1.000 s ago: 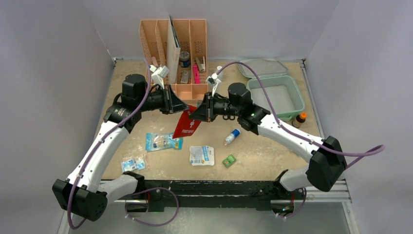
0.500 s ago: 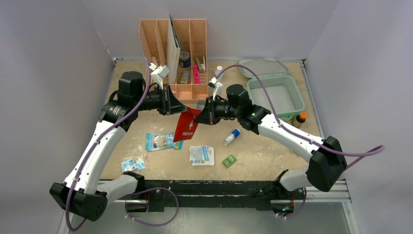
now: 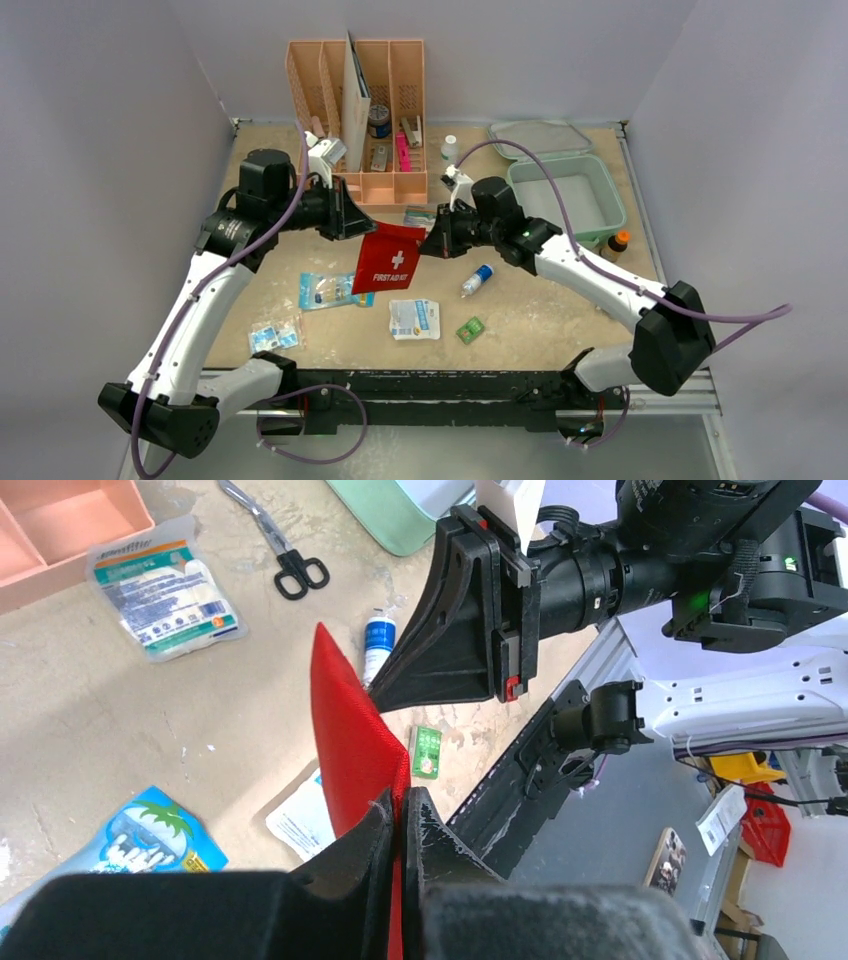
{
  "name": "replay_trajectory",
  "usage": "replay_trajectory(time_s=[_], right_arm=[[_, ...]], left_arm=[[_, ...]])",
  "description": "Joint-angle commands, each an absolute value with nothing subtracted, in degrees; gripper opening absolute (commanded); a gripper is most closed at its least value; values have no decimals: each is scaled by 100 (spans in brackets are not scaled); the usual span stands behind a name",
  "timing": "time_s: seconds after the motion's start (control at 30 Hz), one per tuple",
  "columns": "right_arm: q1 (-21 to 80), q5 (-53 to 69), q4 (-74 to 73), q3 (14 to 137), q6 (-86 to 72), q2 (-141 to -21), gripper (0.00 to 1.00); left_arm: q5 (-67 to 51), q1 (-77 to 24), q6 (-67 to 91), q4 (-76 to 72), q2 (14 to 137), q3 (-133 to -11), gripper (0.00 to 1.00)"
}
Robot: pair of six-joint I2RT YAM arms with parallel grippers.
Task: Organize the medicine kit
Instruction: Zip the medicine pouch.
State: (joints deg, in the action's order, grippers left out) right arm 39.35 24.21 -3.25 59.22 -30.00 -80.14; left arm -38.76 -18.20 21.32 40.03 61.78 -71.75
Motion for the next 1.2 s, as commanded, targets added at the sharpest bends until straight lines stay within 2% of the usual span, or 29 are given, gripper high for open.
replay_trajectory(time_s=[0.0,0.2,0.47,0.77,0.87,1.03,1.17], right_arm=[[3699,1893,-835,5811,-2746,-7710,0],[3432,1497,-1387,5870,-2425,-7556,0],[2897,1576,-1555,5748,-2370,-7372,0],[2874,2613,-1026,5801,-2531,-7262,0],[2874,2713,-923,5848,-2676,-7127,18],[2887,2692,-455,5810,-3445,-6913,40],[3190,2293,-680,6074,-3954,-6841,51]], left_arm=[[-3762,-1836,1771,4102,5970,-7522,0],[-3615,-1837,1582,4275,5948,-7574,0],[-3634,-1837,1709,4071,5940,-7462,0],[-4076,-1836,2123,3296,5929,-6921,0],[-4016,-1837,2498,3020,5945,-6835,0],[-3812,-1837,3147,2744,6009,-6803,0],[-3449,-1837,3645,2652,6097,-6849,0]])
